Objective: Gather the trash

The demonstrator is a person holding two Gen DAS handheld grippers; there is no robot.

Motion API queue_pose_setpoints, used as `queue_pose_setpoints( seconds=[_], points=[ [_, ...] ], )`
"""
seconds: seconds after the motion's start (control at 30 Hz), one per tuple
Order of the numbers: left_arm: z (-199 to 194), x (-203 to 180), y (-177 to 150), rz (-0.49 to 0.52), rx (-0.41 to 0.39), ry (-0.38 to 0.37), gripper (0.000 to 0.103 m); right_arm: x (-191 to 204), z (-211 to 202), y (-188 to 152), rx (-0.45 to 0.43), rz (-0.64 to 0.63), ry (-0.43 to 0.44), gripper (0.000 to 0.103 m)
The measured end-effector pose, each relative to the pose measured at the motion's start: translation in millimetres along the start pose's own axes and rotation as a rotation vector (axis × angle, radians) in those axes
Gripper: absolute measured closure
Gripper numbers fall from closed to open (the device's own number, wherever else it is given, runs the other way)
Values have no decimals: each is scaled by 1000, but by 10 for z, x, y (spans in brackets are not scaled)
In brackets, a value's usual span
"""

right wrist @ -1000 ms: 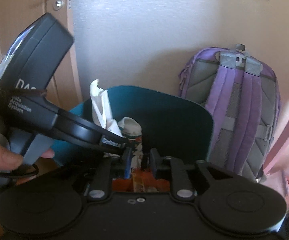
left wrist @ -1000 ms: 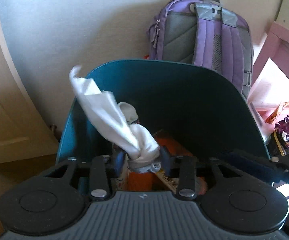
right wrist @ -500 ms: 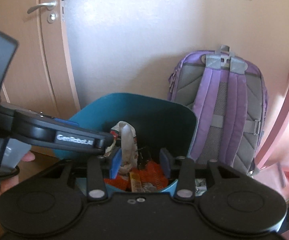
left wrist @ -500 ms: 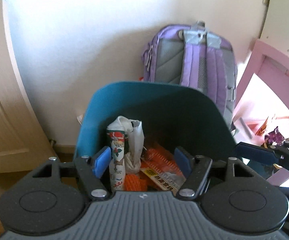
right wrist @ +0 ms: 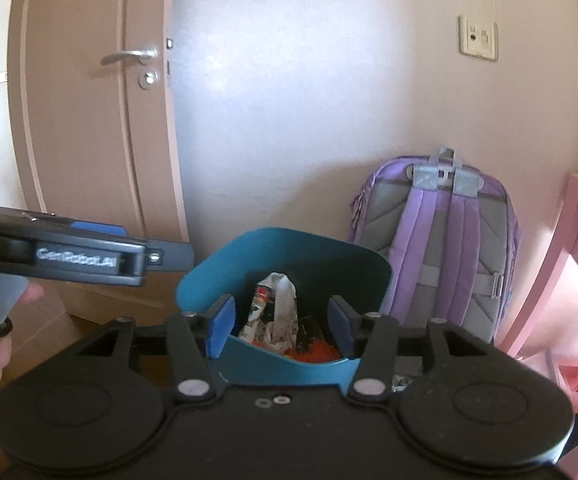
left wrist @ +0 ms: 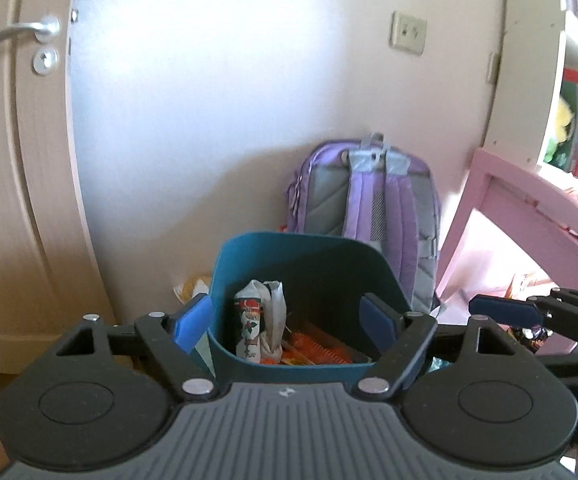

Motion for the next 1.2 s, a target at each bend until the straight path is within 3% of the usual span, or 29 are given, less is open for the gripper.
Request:
queue_pose_setpoints(
  seconds=[0.4, 0.53, 0.8, 1.2],
  points=[
    [-620, 83, -393, 6, -55, 27, 17, 241, -504, -147, -71, -38, 19, 45],
    [-752, 121, -538, 2, -88, 43, 1, 305, -601, -242, -83, -39, 25, 45],
    [-919, 155, -770, -13, -105, 17, 1, 324, -750, -383, -90, 0, 37, 44],
    [-1104, 51, -919, 46, -131, 75, 1, 334, -948, -533, -94, 37, 40, 44]
  ],
)
Point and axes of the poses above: each gripper's, at about its wrist camera, not at the fingertips, and z roughly the way its jaws point, x to its left, y to its top, the point moved 2 cm from there along z, roughly the way its jaws point, and after that the axes turned 3 degrees about x, right-handed, at the moved point
